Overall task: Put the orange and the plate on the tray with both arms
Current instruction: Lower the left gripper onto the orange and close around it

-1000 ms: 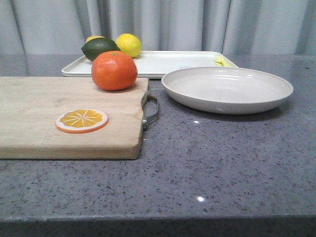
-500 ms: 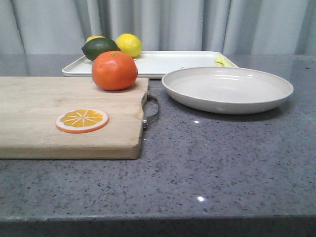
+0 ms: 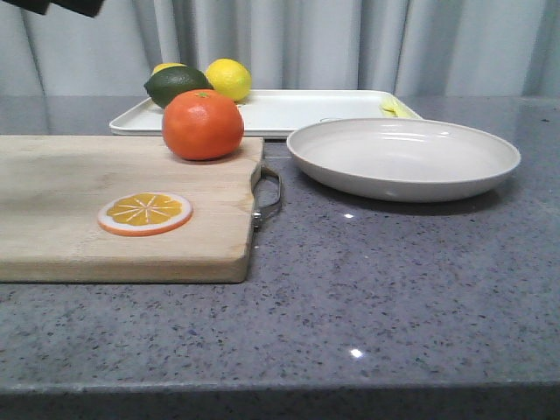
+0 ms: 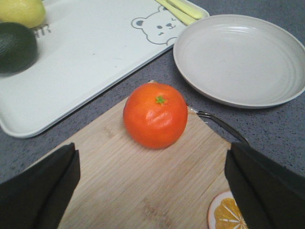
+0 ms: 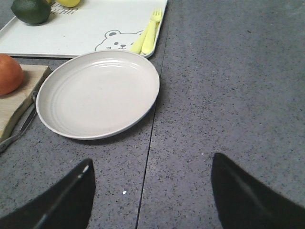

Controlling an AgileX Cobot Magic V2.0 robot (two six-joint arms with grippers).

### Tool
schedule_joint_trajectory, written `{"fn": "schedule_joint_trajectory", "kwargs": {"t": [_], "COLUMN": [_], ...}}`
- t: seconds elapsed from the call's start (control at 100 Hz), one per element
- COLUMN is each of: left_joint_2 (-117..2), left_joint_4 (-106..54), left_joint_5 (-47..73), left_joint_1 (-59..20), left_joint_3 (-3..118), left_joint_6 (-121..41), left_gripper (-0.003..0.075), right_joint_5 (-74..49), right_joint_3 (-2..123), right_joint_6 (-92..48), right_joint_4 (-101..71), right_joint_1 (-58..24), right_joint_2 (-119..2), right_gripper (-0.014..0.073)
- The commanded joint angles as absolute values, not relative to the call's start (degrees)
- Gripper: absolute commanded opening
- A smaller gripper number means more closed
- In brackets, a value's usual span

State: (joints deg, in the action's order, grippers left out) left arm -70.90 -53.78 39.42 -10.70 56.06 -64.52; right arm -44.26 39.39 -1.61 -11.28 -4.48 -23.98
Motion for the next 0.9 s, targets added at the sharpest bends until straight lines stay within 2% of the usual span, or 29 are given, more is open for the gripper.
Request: {"fn": "schedule_joint_trajectory", "kwargs": {"t": [0.0, 0.32, 0.89], "left_joint_2": [-73.26, -83.69, -92.53], "left_joint_4": [-56.72, -56.06, -55.94], "left_joint_5": [36.3, 33.36, 31.41], "left_joint_1": [-13.57, -19.23, -20.06], "left_joint_3": [60.14, 67.42, 69.81], "left_joint_6": [-66.57, -66.65, -66.65], "left_gripper": [0.0585, 0.0586, 0.0585], "right_joint_5": [-40.35, -40.35, -40.3], "right_joint_3": [41.37, 41.37, 41.37], "right_joint_6": [-1.52, -1.52, -1.52], "right_joint_4": [-11.61, -11.61, -11.61], "right_joint_1": [-4.13, -4.13, -4.13], "right_joint_2": [-24.92, -24.92, -24.92], "right_gripper": [0.0522, 0.0522, 0.0522]}}
